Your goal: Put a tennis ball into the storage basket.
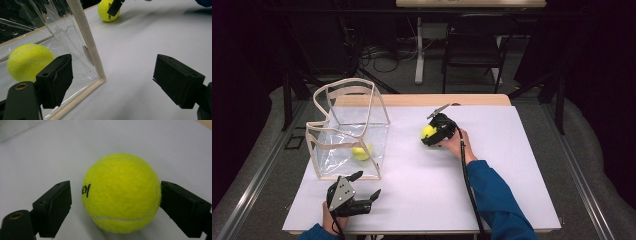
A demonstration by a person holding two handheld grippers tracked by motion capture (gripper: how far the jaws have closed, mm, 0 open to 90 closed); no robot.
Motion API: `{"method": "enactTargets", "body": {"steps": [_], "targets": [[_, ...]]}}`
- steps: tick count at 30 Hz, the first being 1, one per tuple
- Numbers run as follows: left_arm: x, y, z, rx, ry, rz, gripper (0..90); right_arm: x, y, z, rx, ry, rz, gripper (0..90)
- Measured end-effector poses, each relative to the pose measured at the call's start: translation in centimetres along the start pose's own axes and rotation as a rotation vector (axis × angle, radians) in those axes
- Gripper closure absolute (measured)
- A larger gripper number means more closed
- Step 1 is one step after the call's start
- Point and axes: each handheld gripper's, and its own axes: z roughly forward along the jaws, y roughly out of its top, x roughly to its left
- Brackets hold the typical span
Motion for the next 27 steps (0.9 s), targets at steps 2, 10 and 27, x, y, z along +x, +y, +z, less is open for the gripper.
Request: {"method": "enactTargets", "body": {"steps": [2,10,27], "targets": [[0.01,-0.01,0.04,0.003,-0.003,0.0,16.0,0.0,0.02,0.07,-0.002,-0.007,0.001,15.5],[-0.01,0.0,0.02,0.0,-0.004,0.002,16.0,-0.21,-0.1,0.23,-0.006,-0.013,0.003,24.8],[0.04,-0.03,0.0,-0.001,0.0,-0.002,16.0,-0.03,0.09,-0.07,-0.009,-0.011,-0.007,26.1]]}}
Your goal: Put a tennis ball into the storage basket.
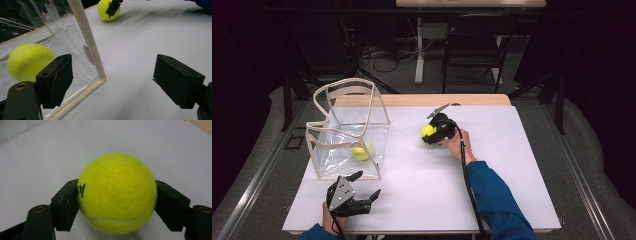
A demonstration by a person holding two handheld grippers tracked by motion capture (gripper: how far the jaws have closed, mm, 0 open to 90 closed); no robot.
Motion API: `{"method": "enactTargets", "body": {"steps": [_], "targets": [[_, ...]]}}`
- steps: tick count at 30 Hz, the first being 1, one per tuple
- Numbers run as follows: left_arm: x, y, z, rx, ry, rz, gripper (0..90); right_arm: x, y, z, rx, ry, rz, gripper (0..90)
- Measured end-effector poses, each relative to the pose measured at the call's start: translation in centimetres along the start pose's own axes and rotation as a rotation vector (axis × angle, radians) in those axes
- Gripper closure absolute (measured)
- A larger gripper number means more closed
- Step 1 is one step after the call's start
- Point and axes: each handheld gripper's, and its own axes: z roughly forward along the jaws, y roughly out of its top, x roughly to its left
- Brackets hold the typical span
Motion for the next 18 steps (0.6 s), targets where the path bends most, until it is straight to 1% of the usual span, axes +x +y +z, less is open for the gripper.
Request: {"method": "enactTargets", "body": {"steps": [6,10,14,18], "targets": [[0.0,0.0,0.0,0.002,0.0,0.004,16.0,0.3,0.3,-0.8,-0.014,0.0,-0.014,26.1],[0.0,0.0,0.0,0.001,0.003,0.004,16.0,0.3,0.4,-1.3,-0.025,-0.005,-0.015,26.1],[0.0,0.0,0.0,0.002,0.002,0.006,16.0,0.4,0.5,-1.7,-0.021,-0.012,-0.023,26.2],[0.0,0.0,0.0,-0.001,0.0,0.002,16.0,0.5,0.5,-2.2,-0.034,-0.011,-0.028,26.2]]}}
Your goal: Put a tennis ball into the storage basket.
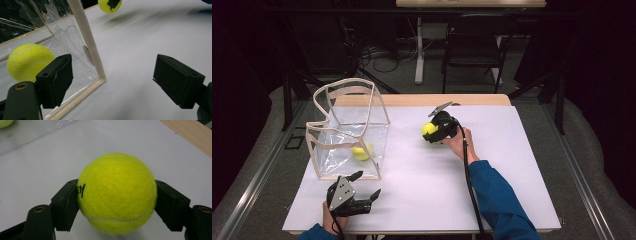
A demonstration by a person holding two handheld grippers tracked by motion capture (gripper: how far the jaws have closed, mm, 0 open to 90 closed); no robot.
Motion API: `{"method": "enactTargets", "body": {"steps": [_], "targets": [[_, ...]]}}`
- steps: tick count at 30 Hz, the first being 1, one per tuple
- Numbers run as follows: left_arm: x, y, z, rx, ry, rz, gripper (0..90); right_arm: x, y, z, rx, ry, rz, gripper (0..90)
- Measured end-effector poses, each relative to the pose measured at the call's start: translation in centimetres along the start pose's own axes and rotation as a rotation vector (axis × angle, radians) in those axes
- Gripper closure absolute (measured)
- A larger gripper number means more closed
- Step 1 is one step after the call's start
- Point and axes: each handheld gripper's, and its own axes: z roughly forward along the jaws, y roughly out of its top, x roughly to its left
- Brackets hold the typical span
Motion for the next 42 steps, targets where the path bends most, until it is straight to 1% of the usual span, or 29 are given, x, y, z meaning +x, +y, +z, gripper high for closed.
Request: {"method": "enactTargets", "body": {"steps": [4,12,13,15,19,28,30,42], "targets": [[0.0,0.0,0.0,0.0,0.0,-0.003,16.0,0.0,0.1,-0.5,-0.01,0.0,-0.003,26.2],[0.0,0.0,0.0,0.002,0.001,-0.003,16.0,0.1,0.1,-0.5,-0.011,0.0,-0.001,26.2],[0.0,0.0,0.0,0.002,0.001,-0.001,16.0,0.3,0.3,-1.2,-0.015,-0.001,-0.014,26.2],[0.0,0.0,0.0,0.001,0.003,0.001,16.0,0.5,0.5,-1.6,-0.024,-0.004,-0.018,26.2],[0.0,0.0,0.0,0.002,0.003,-0.001,16.0,0.7,0.6,-1.9,-0.027,-0.003,-0.031,26.2],[0.0,0.0,0.0,0.002,0.003,0.001,16.0,1.1,1.0,-2.7,-0.045,0.001,-0.033,26.2],[0.0,0.0,-0.1,0.001,0.005,0.0,16.0,1.1,1.1,-2.9,-0.043,-0.001,-0.043,26.2],[0.0,0.0,0.0,0.001,0.004,0.001,16.0,1.2,1.4,-3.7,-0.052,-0.006,-0.052,26.2]]}}
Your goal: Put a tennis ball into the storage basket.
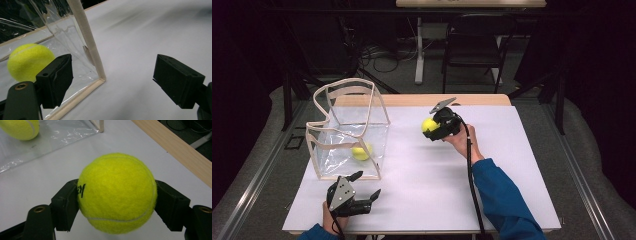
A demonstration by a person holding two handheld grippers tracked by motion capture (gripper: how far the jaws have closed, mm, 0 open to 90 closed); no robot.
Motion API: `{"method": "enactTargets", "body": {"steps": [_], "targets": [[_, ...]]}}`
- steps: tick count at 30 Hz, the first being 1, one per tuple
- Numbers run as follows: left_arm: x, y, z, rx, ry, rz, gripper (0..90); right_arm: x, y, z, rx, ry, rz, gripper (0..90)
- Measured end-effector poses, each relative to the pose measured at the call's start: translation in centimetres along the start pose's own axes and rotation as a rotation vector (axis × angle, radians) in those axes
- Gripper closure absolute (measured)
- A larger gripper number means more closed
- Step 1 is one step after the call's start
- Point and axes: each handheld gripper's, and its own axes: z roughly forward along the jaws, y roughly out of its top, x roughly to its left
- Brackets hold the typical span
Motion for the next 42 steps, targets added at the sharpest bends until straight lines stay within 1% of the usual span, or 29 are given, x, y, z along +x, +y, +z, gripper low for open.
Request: {"method": "enactTargets", "body": {"steps": [11,26,29,33,37,39,42], "targets": [[0.0,0.0,0.0,-0.001,-0.002,0.0,16.0,0.2,0.5,-0.8,-0.022,-0.002,-0.011,26.2],[0.1,0.0,0.0,0.0,0.001,0.003,16.0,0.3,1.2,-1.6,-0.025,-0.002,-0.021,26.2],[0.0,0.0,0.1,0.002,-0.003,-0.003,16.0,0.3,1.3,-1.7,-0.029,-0.002,-0.023,26.2],[0.0,0.0,0.0,0.001,-0.002,0.003,16.0,0.3,1.6,-2.0,-0.028,-0.007,-0.027,26.2],[0.1,0.0,0.0,0.002,0.0,0.002,16.0,0.4,1.8,-2.2,-0.037,-0.002,-0.027,26.2],[0.0,0.0,0.1,0.003,-0.002,-0.004,16.0,0.4,2.0,-2.3,-0.037,-0.001,-0.029,26.2],[0.0,0.0,0.1,0.002,-0.002,-0.001,16.0,0.5,2.1,-2.5,-0.042,-0.003,-0.032,26.2]]}}
